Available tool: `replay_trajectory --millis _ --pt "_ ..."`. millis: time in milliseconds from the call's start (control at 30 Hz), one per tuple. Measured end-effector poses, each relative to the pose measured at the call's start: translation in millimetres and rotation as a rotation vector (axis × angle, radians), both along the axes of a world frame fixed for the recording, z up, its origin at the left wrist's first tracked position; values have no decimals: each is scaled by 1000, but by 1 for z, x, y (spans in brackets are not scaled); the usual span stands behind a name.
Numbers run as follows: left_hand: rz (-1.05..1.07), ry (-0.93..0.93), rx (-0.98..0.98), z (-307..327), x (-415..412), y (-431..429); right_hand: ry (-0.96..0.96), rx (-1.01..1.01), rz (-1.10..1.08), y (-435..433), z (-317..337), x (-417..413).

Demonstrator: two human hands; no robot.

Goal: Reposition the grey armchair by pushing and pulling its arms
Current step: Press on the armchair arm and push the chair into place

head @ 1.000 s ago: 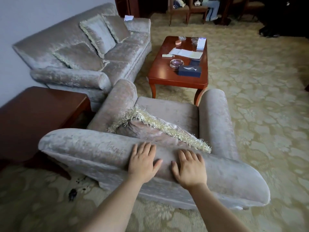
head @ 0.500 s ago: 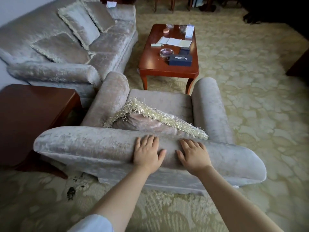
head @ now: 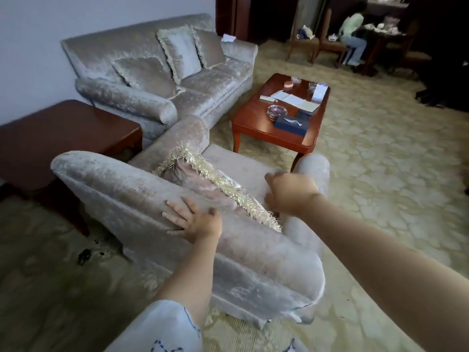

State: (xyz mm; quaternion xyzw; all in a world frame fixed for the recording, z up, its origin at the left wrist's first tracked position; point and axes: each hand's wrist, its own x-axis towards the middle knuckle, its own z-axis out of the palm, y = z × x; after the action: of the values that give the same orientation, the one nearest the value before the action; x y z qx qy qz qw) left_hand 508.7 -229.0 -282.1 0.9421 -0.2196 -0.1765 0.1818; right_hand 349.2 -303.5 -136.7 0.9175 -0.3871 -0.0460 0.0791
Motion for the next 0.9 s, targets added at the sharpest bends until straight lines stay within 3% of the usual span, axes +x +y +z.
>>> replay_trajectory --millis 200,300,533,800,900 --pt "199 -75 37 -5 -23 -18 -52 -34 204 -42 32 -15" --pt "252 -133 89 -15 -25 -26 -117 5 275 -76 23 -13" --pt "285 -238 126 -21 -26 -26 -9 124 461 -171 -18 -21" --pt "232 -253 658 12 -40 -51 18 145 543 -291 0 -38" --pt "291 -161 707 28 -66 -72 95 112 607 -319 0 -29"
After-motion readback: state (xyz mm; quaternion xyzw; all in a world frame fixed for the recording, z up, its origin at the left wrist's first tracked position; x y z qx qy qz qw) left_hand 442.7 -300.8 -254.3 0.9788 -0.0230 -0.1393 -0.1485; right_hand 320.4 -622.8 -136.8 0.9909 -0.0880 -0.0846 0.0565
